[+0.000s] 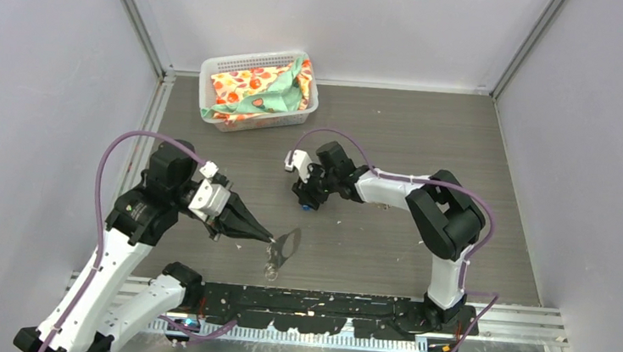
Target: Put the keys on the keyring
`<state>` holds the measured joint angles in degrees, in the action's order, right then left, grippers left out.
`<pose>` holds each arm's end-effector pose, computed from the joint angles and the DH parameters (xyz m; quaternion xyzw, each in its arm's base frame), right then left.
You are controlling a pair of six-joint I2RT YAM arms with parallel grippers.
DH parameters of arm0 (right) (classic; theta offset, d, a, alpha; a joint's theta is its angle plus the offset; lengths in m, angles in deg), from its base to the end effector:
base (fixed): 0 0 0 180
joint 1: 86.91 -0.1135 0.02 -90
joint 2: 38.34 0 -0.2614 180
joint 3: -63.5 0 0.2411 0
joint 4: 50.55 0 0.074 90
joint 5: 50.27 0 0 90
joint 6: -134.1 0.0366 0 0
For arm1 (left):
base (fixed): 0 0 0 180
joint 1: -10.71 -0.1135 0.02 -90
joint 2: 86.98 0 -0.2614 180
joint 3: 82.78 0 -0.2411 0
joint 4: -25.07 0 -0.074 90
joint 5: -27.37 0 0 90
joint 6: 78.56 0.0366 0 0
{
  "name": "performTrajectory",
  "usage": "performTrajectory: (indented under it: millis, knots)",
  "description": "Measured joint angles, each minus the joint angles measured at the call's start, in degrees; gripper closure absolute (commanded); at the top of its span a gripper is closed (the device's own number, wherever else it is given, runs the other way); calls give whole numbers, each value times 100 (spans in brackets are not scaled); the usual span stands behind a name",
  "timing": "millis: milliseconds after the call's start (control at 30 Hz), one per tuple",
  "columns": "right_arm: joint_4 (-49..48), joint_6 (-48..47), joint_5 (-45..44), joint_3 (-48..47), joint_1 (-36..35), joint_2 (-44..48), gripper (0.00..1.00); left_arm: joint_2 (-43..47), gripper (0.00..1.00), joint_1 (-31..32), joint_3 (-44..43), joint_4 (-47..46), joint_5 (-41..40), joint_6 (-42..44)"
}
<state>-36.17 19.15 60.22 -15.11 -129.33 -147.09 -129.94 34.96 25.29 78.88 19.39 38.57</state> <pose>0.2791 0.2724 0.1640 -0.5606 0.7171 0.2199 0.3511 0.0867 -0.0788 0.3752 0.5941 0.4198 -0.5425 0.4201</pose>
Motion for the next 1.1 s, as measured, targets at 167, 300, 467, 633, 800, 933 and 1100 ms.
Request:
performTrajectory:
  millis: [167,300,467,633,800,933,1100]
  knots:
    - [136,-168,-4,-105,-28,-195,48,11,100,0,0,-15,-2,-31]
    - [208,-236,-35,-151,-70,-212,58,17,100,0,0,-15,-4,-87]
    - [256,-264,-52,-184,-103,-225,76,42,100,0,0,-17,-20,-127]
    - [225,-282,-70,-216,-103,-208,98,61,100,0,0,-20,-22,-136]
    - [350,-260,-92,-214,-105,-210,99,63,100,0,-2,-63,-22,-144]
    - [356,-234,-92,-212,-105,-208,88,63,100,0,0,-103,-22,-149]
    - [323,-101,-125,-120,-101,-105,76,63,100,0,-2,-107,-22,-162]
